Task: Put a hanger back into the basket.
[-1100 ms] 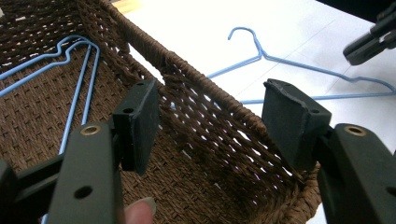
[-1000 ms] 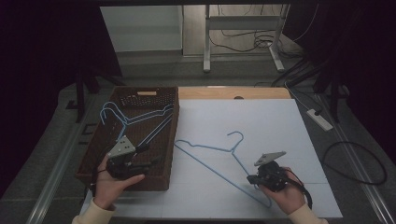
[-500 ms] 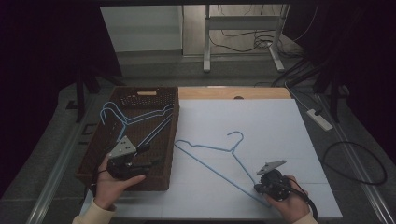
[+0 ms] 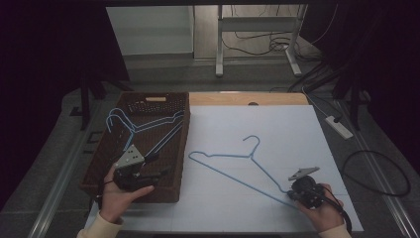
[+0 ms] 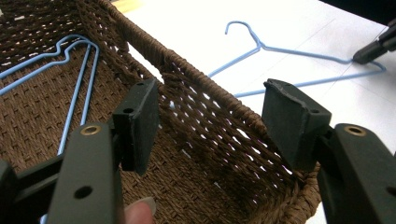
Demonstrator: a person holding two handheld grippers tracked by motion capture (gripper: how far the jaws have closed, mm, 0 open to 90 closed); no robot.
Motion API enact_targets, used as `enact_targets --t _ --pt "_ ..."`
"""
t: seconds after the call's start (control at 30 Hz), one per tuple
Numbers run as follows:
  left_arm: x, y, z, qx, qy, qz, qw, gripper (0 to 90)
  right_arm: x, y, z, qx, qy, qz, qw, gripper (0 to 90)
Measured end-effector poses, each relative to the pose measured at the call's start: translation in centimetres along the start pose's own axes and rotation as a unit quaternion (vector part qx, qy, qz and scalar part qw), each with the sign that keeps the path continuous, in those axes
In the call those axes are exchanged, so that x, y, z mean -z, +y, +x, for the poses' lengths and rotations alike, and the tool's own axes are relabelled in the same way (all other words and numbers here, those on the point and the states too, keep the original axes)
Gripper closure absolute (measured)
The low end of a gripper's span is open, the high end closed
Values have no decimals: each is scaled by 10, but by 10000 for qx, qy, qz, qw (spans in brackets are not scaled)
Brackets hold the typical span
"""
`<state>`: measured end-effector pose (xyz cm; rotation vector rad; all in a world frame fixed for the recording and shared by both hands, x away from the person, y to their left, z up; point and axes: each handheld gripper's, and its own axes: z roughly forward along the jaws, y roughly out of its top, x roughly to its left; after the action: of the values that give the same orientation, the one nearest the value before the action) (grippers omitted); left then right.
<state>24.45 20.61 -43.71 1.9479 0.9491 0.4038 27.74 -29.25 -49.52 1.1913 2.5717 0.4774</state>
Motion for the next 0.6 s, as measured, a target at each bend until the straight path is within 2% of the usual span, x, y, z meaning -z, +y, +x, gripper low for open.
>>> enact_targets --t 0.1,0.2,0.37,0.43,0.47,0.53,0.6 --pt "0 0 0 5 1 -8 10000 382 1 -5 -19 -235 -170 -33 9996 900" --pt "0 1 0 12 10 -18 10000 382 1 -8 -32 -385 -300 -59 9988 900" --pt "0 1 -1 1 8 -16 10000 382 -1 -7 -55 -619 -367 -103 9974 900" --pt "0 1 -1 -1 11 -16 10000 382 -3 -5 -65 -638 -618 -61 9960 900" --pt "0 1 -1 -3 10 -16 10000 382 -4 -4 -71 -728 -538 -91 9959 900" --pt "0 1 -1 -3 16 -21 10000 382 -6 -2 -79 -758 -732 -77 9944 900" --pt "0 1 0 -2 16 -25 10000 382 -7 -1 -86 -897 -650 -113 9938 900"
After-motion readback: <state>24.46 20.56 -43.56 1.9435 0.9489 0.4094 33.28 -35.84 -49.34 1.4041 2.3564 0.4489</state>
